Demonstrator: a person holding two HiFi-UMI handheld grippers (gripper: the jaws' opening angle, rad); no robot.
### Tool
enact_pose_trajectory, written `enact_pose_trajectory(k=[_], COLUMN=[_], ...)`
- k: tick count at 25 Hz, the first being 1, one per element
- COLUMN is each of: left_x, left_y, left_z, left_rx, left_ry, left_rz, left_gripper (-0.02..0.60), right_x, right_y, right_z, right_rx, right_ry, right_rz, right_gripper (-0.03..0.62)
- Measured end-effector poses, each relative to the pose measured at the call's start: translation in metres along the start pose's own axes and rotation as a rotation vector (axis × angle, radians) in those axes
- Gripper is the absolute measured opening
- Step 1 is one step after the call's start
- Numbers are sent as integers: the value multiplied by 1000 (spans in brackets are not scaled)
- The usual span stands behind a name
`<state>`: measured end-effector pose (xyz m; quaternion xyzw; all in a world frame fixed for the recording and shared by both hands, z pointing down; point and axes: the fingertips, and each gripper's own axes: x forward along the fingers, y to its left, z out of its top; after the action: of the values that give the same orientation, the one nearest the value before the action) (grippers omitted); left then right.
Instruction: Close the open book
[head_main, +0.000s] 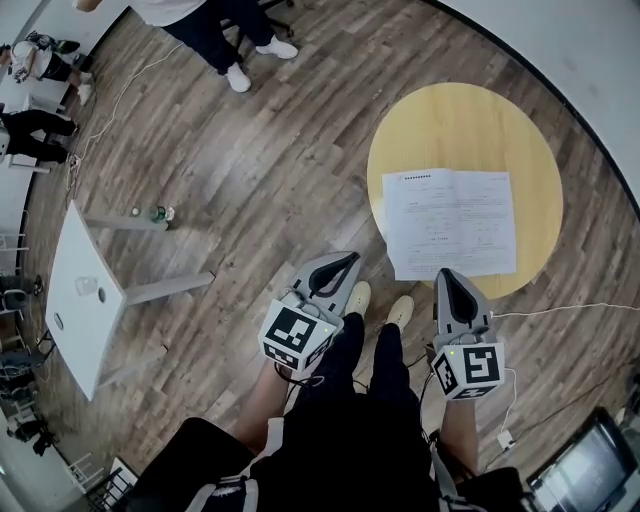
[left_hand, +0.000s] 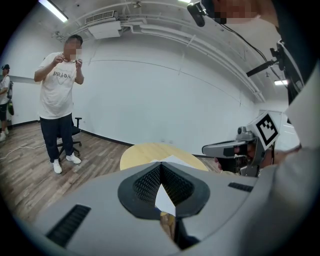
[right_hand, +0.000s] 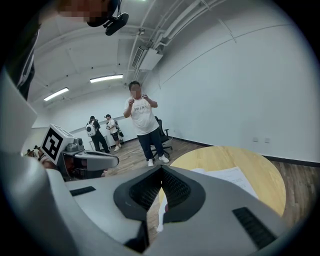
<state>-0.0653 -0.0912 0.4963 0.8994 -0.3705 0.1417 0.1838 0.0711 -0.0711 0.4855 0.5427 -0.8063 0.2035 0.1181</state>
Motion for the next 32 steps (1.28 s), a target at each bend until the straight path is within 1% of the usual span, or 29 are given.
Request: enact_pose_trajectory(k=[7, 11, 15, 16, 17, 18, 19, 20, 21, 23, 25, 27, 32], left_x=[1, 2, 0, -1, -1, -2, -2, -3, -3, -4, -4, -4, -6], left_y=[3, 4, 1, 1, 1, 1, 2, 2, 3, 3, 3, 5, 9], left_z=[5, 3, 8, 9, 10, 10, 10, 9, 9, 8, 7, 4, -3], left_rx=[1, 1, 7, 8, 7, 4, 1, -1, -3, -5, -10, -15, -26], left_ry=[-5, -4, -12, -15, -18, -20, -21, -21, -21, -20, -18, -16, -6], left_rz=[0, 1, -5, -5, -6, -6, -5, -5, -5, -5, -6, -6, -2], left_gripper=[-2, -2, -2, -2, -2, -2, -2, -2, -2, -2, -2, -2, -2], right_x=[7, 16, 27, 31, 35, 40, 44, 48, 52, 61, 71, 79, 95], right_y=[3, 9, 12, 13, 15, 17, 19, 21, 22, 25, 27, 28, 24], right_z=[-2, -17, -40, -48, -57, -67, -77, -87, -97, -115, -132, -148, -167], right_rx=[-11, -12, -31, -36, -41, -46, -54, -64, -74, -88, -91, -101, -150], right_ry=[18, 50, 113, 139, 170, 202, 232, 262, 290, 345, 397, 446, 503], right_rz=[19, 35, 35, 43, 54, 63, 69, 73, 76, 81, 82, 72, 24], right_gripper=[3, 4, 5, 29, 89, 96, 136, 152, 192, 243, 254, 279, 279])
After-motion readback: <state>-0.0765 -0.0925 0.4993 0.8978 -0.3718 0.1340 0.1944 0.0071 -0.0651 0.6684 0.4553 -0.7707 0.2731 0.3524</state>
